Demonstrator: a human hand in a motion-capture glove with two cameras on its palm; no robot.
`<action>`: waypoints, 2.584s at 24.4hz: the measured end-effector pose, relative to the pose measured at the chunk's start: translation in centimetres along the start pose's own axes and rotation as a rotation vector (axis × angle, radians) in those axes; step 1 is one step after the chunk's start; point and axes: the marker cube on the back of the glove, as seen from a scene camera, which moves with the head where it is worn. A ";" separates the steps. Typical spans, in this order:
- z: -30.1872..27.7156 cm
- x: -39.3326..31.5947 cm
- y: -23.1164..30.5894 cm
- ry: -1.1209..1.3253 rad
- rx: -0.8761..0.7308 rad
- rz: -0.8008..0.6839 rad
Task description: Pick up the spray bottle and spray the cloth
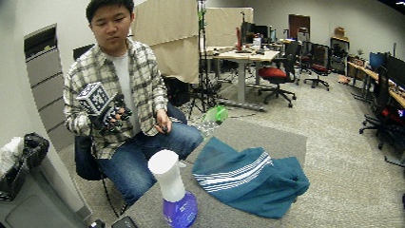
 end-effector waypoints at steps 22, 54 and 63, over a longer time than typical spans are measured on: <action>-2.6 10.9 -15.0 -0.251 0.176 0.182; 0.5 19.4 -30.3 -0.697 0.518 0.234; 1.0 19.4 -31.8 -0.763 0.657 0.182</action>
